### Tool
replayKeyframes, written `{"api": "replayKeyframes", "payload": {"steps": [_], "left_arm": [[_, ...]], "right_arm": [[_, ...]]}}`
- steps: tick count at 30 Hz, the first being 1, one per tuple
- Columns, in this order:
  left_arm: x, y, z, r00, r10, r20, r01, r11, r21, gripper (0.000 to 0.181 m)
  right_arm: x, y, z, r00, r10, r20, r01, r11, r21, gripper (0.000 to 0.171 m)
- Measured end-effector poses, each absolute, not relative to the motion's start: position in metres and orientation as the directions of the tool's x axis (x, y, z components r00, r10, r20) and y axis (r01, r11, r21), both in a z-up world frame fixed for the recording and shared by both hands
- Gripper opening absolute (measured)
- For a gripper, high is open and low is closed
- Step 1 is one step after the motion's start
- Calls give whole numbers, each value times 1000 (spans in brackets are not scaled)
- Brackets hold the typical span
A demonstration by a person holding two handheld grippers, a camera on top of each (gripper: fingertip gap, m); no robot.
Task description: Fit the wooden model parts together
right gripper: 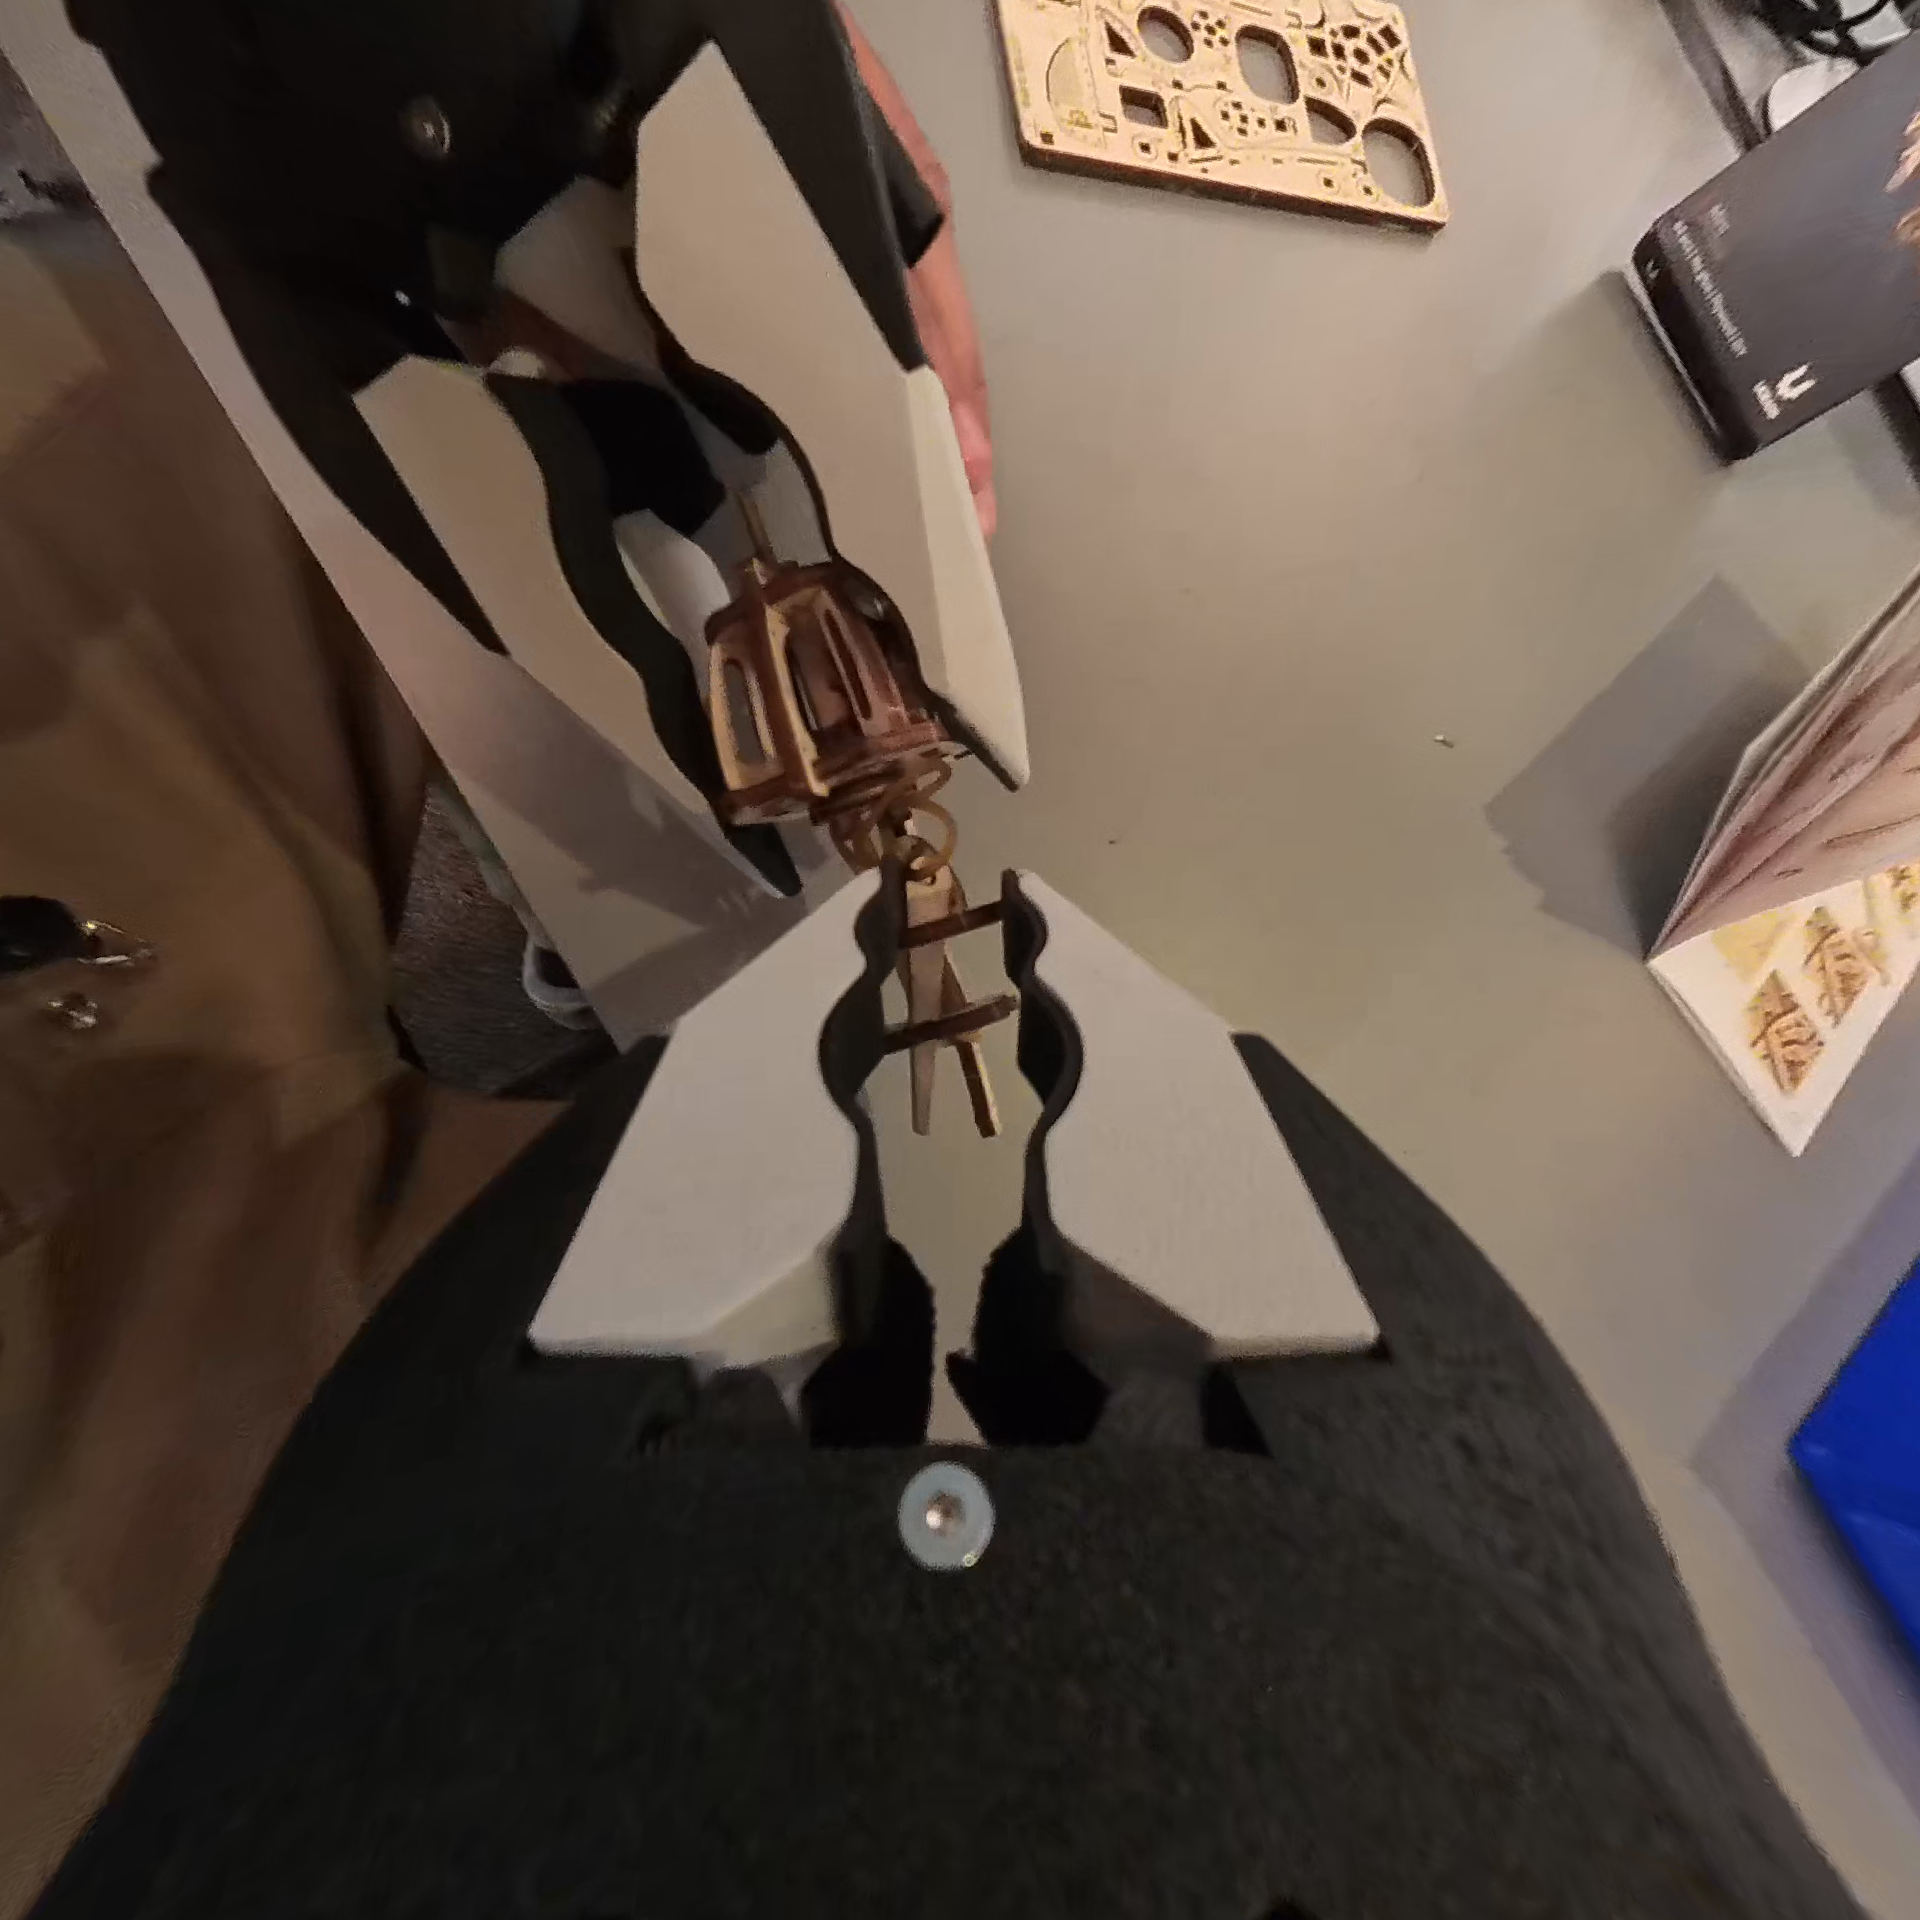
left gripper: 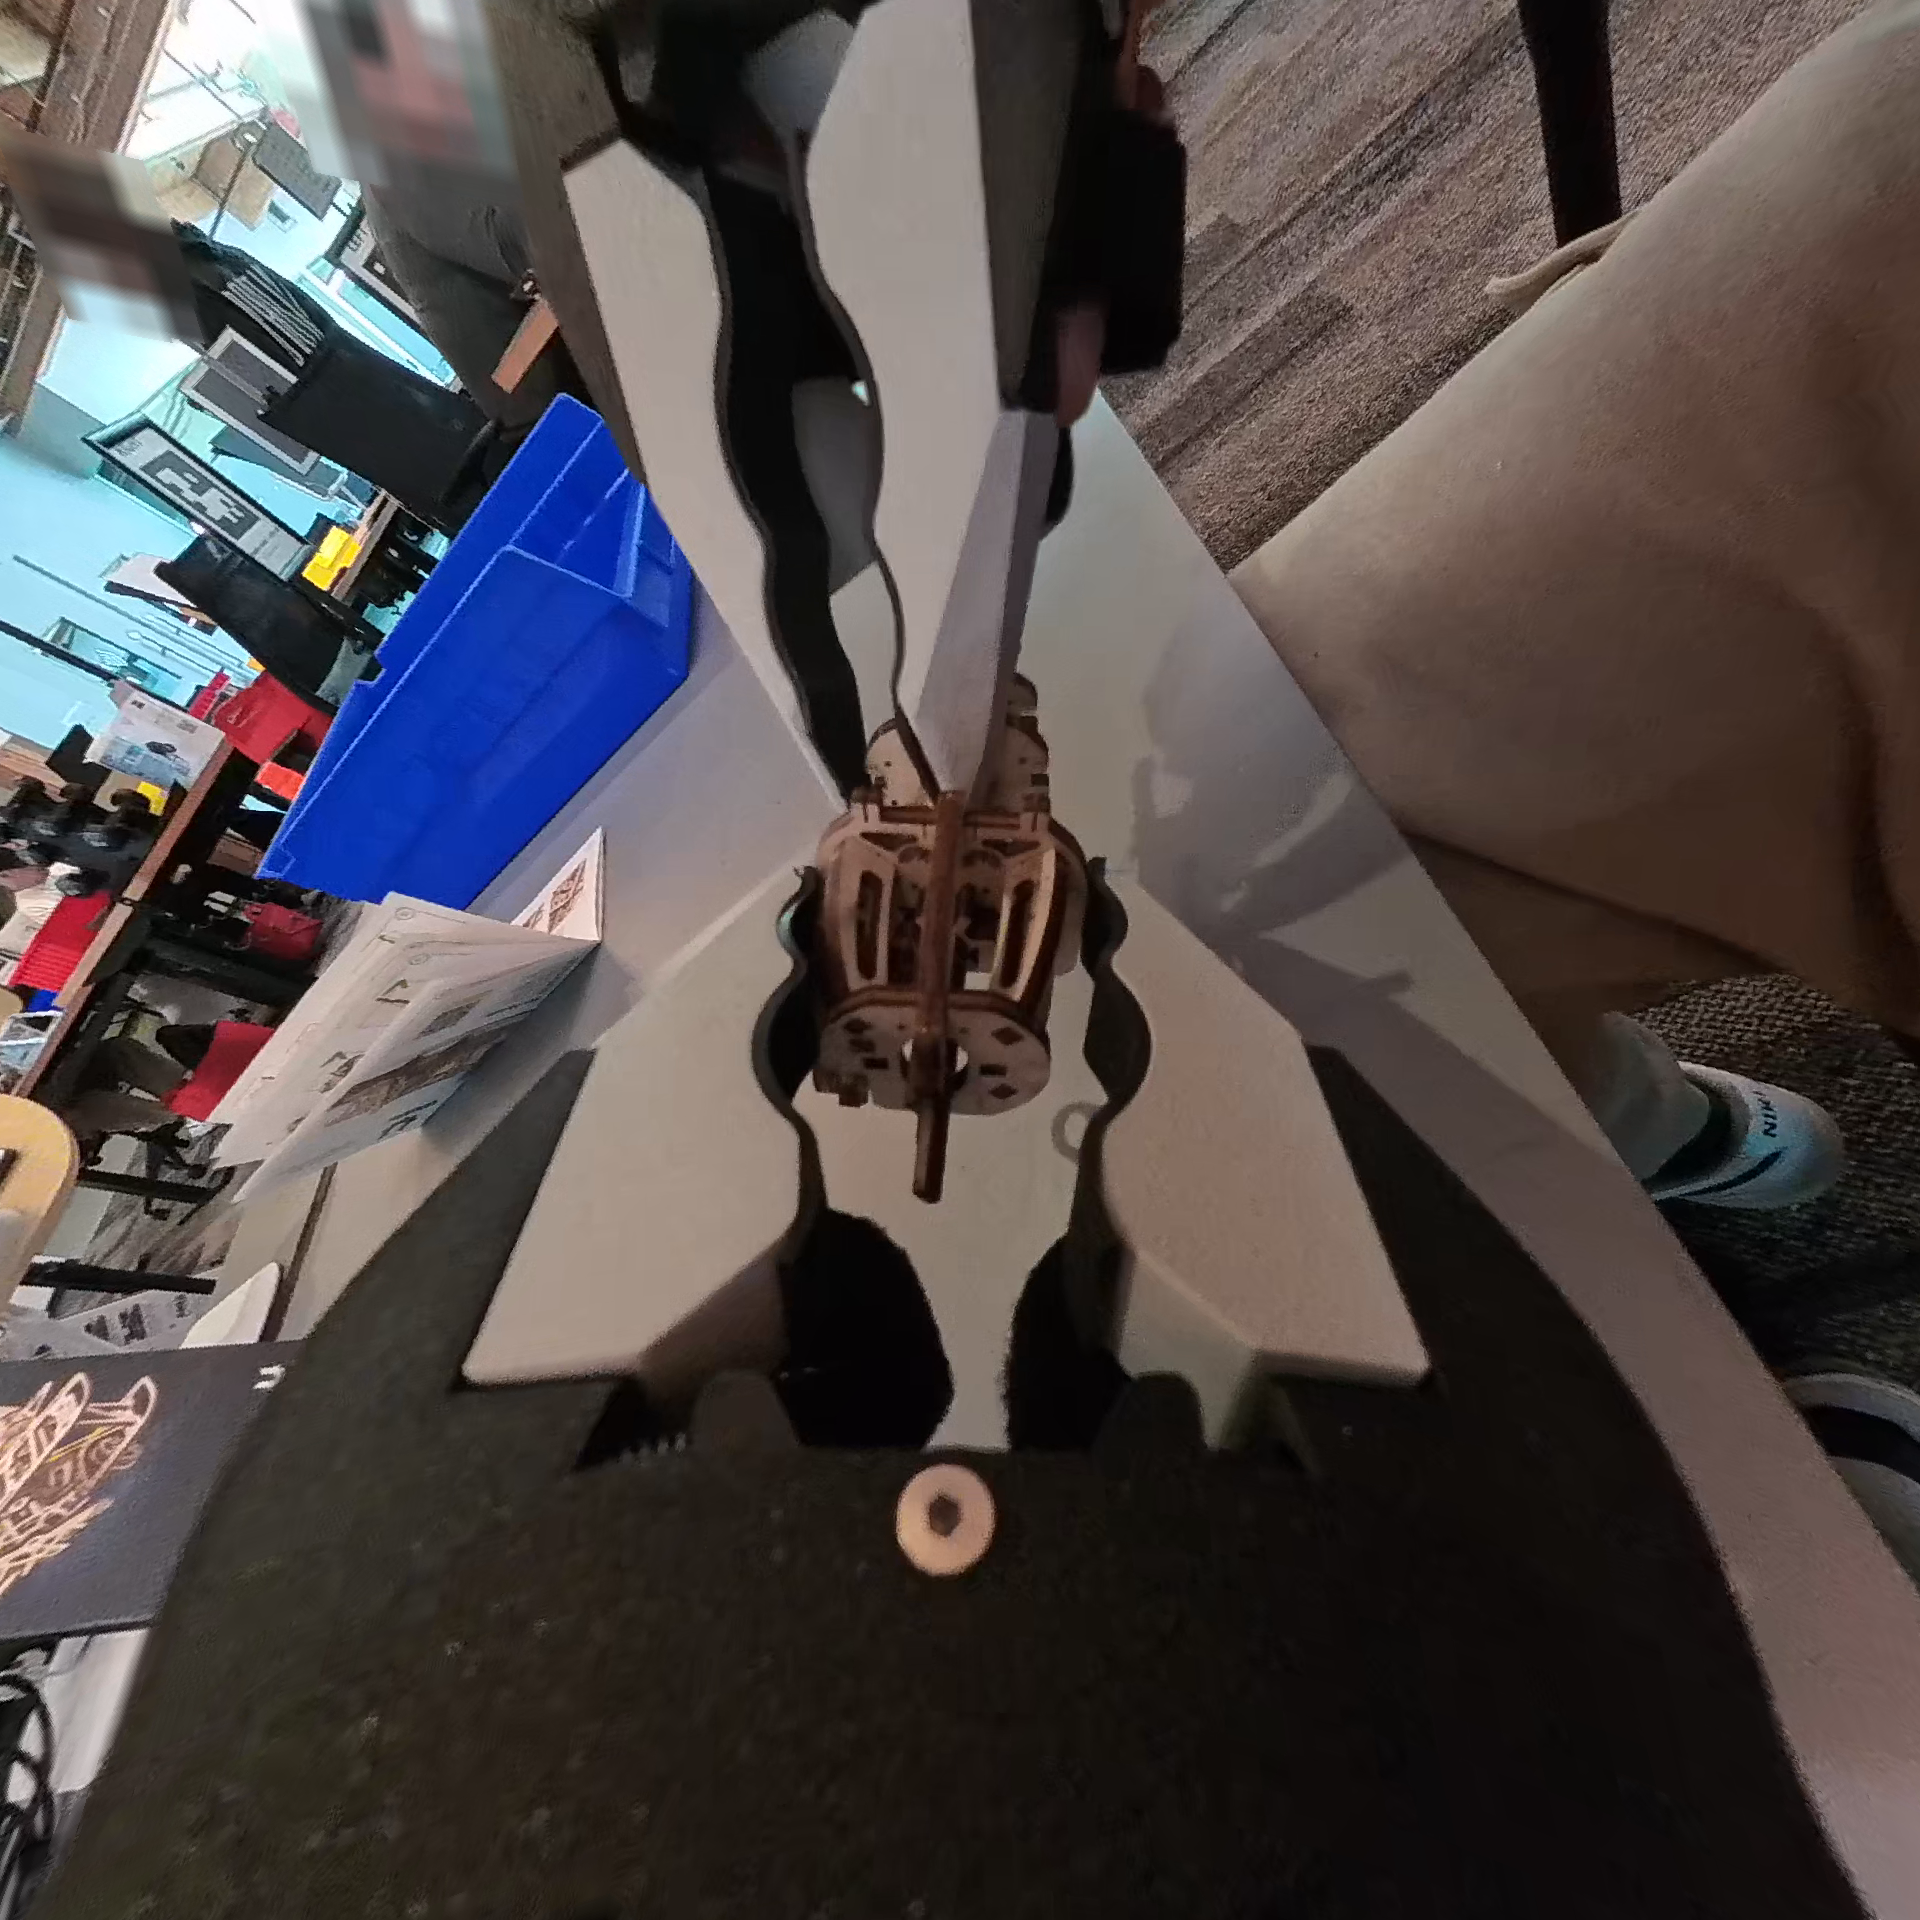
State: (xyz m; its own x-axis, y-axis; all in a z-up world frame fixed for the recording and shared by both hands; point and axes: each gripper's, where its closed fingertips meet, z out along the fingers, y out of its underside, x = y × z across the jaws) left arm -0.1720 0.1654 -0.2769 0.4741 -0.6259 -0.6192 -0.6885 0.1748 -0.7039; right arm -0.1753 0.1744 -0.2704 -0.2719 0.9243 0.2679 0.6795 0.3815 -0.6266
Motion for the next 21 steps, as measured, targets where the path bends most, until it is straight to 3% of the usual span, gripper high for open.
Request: {"api": "replayKeyframes", "payload": {"steps": [13, 21], "left_arm": [[-170, 165, -281, 433, -596, -677, -734, 203, -648, 47], [-171, 166, -282, 411, -566, -715, -766, 211, -607, 47]], "right_arm": [[-174, 170, -276, -394, 878, 272, 729, 479, -489, 11], [-174, 170, -280, -352, 931, 99, 784, 350, -512, 7]]}}
